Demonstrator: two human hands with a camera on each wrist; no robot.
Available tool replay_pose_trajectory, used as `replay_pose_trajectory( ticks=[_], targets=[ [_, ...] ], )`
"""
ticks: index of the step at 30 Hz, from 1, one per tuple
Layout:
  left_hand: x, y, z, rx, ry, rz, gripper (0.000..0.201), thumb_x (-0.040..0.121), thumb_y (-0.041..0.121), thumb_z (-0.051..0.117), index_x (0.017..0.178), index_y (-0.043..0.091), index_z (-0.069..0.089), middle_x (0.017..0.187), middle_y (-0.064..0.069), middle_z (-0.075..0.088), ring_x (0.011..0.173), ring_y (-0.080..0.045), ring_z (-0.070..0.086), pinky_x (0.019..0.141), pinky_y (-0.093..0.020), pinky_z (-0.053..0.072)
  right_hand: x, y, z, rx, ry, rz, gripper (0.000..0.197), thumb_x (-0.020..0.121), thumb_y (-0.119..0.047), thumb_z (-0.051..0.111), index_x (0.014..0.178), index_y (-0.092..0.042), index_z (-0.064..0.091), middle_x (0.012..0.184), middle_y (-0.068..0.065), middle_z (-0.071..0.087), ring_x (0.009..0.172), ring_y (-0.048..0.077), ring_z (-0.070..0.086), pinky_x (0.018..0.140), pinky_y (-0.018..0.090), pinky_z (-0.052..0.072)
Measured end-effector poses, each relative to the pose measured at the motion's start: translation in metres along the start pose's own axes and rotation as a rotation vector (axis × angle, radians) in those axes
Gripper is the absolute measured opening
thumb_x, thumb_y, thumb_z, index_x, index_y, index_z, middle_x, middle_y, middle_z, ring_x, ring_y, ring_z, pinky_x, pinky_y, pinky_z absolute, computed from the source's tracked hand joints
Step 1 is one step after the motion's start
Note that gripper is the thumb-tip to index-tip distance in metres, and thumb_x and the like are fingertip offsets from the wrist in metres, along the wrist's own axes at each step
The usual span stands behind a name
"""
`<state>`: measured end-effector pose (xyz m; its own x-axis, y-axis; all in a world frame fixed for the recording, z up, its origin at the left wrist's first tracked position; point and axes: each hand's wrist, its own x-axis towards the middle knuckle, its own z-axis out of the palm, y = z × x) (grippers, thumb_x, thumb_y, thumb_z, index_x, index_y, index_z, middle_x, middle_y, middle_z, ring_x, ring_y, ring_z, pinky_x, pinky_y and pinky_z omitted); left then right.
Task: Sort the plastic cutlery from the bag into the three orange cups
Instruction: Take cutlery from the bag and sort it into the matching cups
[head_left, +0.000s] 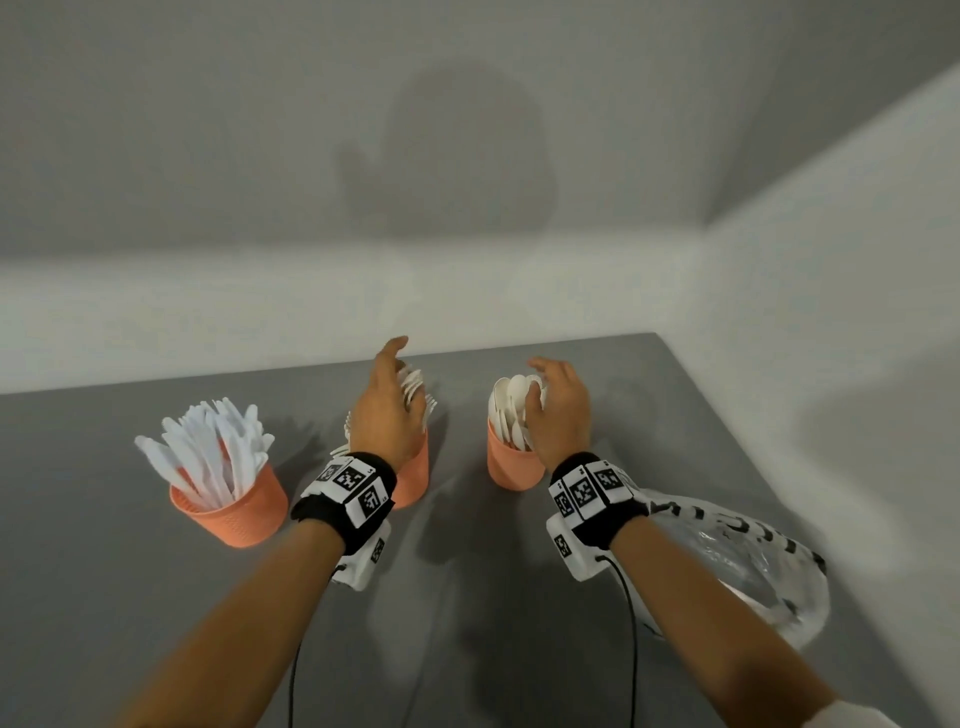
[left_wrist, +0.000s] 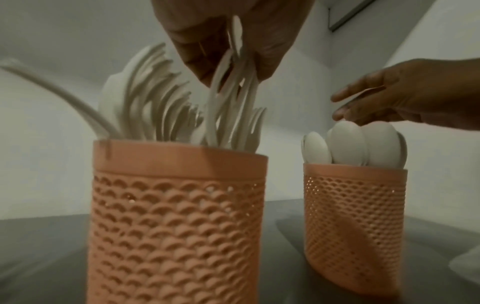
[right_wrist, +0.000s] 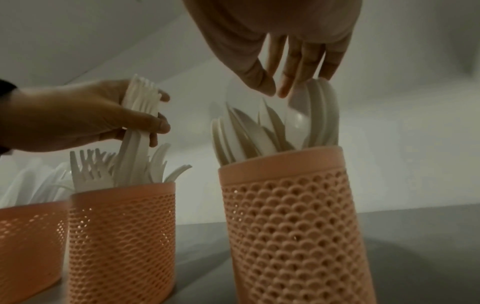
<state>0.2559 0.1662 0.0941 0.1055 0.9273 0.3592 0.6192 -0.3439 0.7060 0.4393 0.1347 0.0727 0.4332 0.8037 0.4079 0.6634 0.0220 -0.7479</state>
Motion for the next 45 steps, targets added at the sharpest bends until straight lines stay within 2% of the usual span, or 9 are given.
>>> replay_pose_trajectory(
  ticks=[9, 11, 14, 17, 26, 33, 39, 42, 45],
  targets=[
    [-0.005, -0.022, 0.001, 0.345, -0.175, 0.258, 0.040, 0.072, -0.013, 0.057, 0.110, -0.002, 0.061, 0.101, -0.023, 0.061, 0.062, -0.041, 0.063, 0.051, -0.039, 0.051, -0.006, 0.006, 0.016, -0.442, -0.118, -0.201, 0.053, 0.090, -0.032, 0.027, 0.107, -0.001, 0.065, 0.112, 0.021, 0.064, 0.110, 0.037, 0.058, 0.102, 0.044, 0.036],
    [-0.007, -0.027, 0.003, 0.386, -0.134, 0.303, 0.031, 0.081, 0.005, 0.050, 0.109, -0.005, 0.061, 0.106, -0.024, 0.062, 0.074, -0.042, 0.065, 0.062, -0.042, 0.053, -0.008, 0.005, 0.016, -0.500, -0.218, -0.168, 0.065, 0.088, -0.041, 0.015, 0.123, -0.004, 0.058, 0.131, 0.024, 0.053, 0.127, 0.037, 0.045, 0.110, 0.044, 0.024],
    [-0.008, -0.026, 0.000, 0.556, -0.340, 0.156, 0.084, 0.082, 0.056, 0.004, 0.125, 0.003, 0.053, 0.140, -0.015, 0.044, 0.130, -0.032, 0.040, 0.111, -0.048, 0.024, -0.010, 0.004, 0.013, -0.616, -0.356, -0.104, 0.084, 0.080, -0.051, -0.007, 0.141, -0.015, 0.039, 0.149, 0.020, 0.032, 0.142, 0.031, 0.022, 0.117, 0.044, 0.005],
    [-0.009, -0.024, -0.002, 0.659, -0.461, 0.070, 0.126, 0.056, 0.082, -0.024, 0.143, 0.008, 0.029, 0.155, -0.009, 0.020, 0.145, -0.024, 0.012, 0.117, -0.046, 0.003, -0.010, 0.003, 0.013, -0.650, -0.372, -0.084, 0.089, 0.075, -0.053, -0.012, 0.144, -0.017, 0.033, 0.151, 0.021, 0.026, 0.144, 0.030, 0.017, 0.117, 0.046, -0.001],
    [-0.021, -0.028, 0.004, 0.628, -0.371, 0.038, 0.098, 0.074, 0.060, -0.013, 0.145, 0.003, 0.022, 0.152, -0.016, 0.026, 0.143, -0.029, 0.019, 0.118, -0.043, 0.016, -0.009, -0.001, 0.013, -0.700, -0.421, -0.059, 0.090, 0.074, -0.053, -0.015, 0.147, -0.020, 0.026, 0.152, 0.021, 0.025, 0.144, 0.029, 0.016, 0.116, 0.047, 0.001],
    [-0.020, -0.022, 0.001, 0.582, -0.343, 0.014, 0.101, 0.072, 0.071, -0.011, 0.148, 0.010, 0.015, 0.155, -0.015, 0.017, 0.145, -0.029, 0.009, 0.117, -0.046, 0.003, -0.001, -0.014, -0.004, -0.499, -0.526, 0.040, 0.050, 0.101, -0.039, 0.022, 0.147, -0.020, 0.024, 0.155, 0.017, 0.018, 0.146, 0.026, 0.008, 0.116, 0.046, -0.002],
    [-0.031, 0.038, 0.006, 0.164, -0.199, 0.222, 0.073, 0.090, 0.056, 0.022, 0.148, 0.013, 0.016, 0.154, -0.016, 0.019, 0.143, -0.029, 0.018, 0.115, -0.037, 0.019, -0.011, -0.027, -0.067, 0.101, -0.340, 0.037, 0.022, 0.093, -0.007, 0.049, 0.105, -0.001, 0.066, 0.102, 0.013, 0.068, 0.090, 0.021, 0.065, 0.087, 0.033, 0.047],
    [-0.043, 0.074, 0.026, -0.079, -0.242, 0.242, 0.051, 0.094, 0.034, 0.041, 0.139, 0.011, 0.034, 0.139, -0.014, 0.038, 0.123, -0.027, 0.046, 0.098, -0.034, 0.040, -0.017, -0.024, -0.111, 0.109, -0.448, 0.089, 0.020, 0.090, -0.004, 0.051, 0.078, -0.011, 0.065, 0.073, 0.008, 0.066, 0.051, 0.002, 0.058, 0.069, 0.028, 0.050],
    [-0.064, 0.097, 0.054, -0.221, -0.346, 0.237, 0.032, 0.090, 0.022, 0.046, 0.117, 0.007, 0.052, 0.118, -0.012, 0.054, 0.095, -0.025, 0.057, 0.085, -0.041, 0.049, -0.033, -0.004, -0.151, -0.029, -0.618, 0.200, 0.024, 0.088, -0.005, 0.052, 0.068, -0.012, 0.063, 0.074, 0.018, 0.068, 0.054, 0.013, 0.059, 0.064, 0.026, 0.050]
  ],
)
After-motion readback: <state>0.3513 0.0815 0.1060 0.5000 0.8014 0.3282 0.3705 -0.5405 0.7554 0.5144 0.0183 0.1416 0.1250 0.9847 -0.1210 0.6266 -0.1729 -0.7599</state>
